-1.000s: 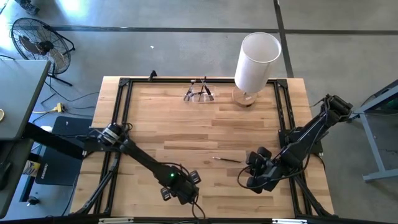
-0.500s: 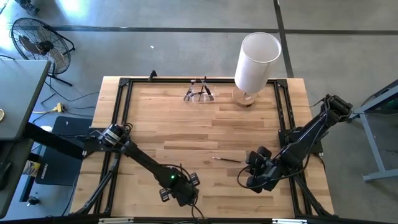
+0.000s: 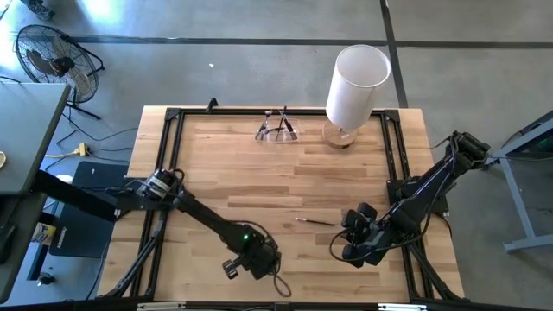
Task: Put items in baskets/containers
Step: Put the black eyeshadow brush into the transparent organizer
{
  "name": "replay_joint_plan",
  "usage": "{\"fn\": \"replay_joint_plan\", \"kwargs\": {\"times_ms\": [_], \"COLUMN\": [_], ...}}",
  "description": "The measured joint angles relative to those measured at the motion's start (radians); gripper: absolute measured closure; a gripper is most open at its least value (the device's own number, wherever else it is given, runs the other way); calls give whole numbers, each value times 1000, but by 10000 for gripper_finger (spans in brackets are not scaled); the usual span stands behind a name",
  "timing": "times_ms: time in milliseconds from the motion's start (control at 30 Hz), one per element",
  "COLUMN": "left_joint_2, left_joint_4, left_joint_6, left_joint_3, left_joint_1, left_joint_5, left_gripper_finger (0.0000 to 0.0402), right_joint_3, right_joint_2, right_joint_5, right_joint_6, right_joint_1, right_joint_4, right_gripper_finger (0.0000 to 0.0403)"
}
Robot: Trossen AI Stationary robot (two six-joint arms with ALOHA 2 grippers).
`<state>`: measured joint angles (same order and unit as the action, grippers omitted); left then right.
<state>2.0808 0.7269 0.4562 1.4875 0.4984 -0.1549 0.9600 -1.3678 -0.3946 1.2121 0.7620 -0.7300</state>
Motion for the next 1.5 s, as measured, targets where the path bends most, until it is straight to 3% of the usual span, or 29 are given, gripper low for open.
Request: {"fn": "replay_joint_plan", "kwargs": {"times_ms": [367,567,900,1100,1300,1500], "left_joint_2": [-41,-117,-308,-343,-347,-347], "left_joint_4": [20,-70,-330,-414,-549,-717], "left_joint_6": [-131,-223,-255,-250,-221,-229], "left_joint_3": [-5,-5,-7,-11,-10,-28], "left_joint_1": [-205,-348,-598,-754,-890,-1040], "left_joint_5": [40,38,52,-60,-191,-351], "left_gripper_finger": [400,401,401,401,401,401], "right_joint_3": [0,0,0,-59,-191,-269], "right_joint_2": [0,0,0,0,0,0], "right_joint_5": [2,6,-196,-251,-239,-202], "right_joint_6": [26,50,182,194,307,317], "right_joint_1": [0,18,56,12,-60,-167], "right_joint_4": [12,6,-75,-63,-5,79], "right_gripper_finger": [397,401,401,402,402,399]}}
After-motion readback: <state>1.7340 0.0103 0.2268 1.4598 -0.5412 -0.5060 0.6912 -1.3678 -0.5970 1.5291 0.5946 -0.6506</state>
